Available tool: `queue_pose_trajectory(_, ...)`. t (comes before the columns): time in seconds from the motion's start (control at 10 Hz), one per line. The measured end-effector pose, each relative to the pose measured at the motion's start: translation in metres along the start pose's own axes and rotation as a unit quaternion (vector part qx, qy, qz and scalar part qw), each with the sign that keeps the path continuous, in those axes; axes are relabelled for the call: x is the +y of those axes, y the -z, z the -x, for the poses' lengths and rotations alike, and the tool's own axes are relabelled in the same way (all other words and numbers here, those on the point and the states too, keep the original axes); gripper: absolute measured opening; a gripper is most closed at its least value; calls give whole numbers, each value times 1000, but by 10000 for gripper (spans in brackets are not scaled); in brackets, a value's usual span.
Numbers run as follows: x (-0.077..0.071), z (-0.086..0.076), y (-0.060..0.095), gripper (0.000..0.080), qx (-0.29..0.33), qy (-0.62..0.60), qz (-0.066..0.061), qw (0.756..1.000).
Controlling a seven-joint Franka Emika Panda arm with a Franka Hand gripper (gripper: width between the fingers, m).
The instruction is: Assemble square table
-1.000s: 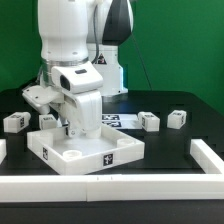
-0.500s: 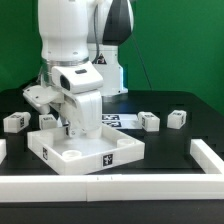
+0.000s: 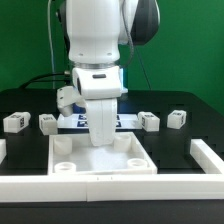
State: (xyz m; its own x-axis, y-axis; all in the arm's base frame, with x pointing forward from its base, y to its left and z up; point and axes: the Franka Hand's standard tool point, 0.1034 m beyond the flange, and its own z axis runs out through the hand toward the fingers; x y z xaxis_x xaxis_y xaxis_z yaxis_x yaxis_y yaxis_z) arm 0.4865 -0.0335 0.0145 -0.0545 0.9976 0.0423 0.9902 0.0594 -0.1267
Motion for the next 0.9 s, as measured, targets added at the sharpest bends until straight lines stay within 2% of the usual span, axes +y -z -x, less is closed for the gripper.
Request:
queue_pose_trajectory(0.3, 0, 1, 0, 64, -1, 3, 1, 1000)
queue_pose_trajectory(0.4, 1, -2, -1, 64, 0, -1, 7, 1000)
queue_pose_trajectory(0.5, 1, -13, -4, 64, 4, 2, 21, 1000)
queue_pose_trajectory(0.7, 8, -41, -6, 64, 11, -5, 28, 1000)
queue_pose_trajectory(0.9, 11, -58, -6, 64, 15, -22, 21, 999)
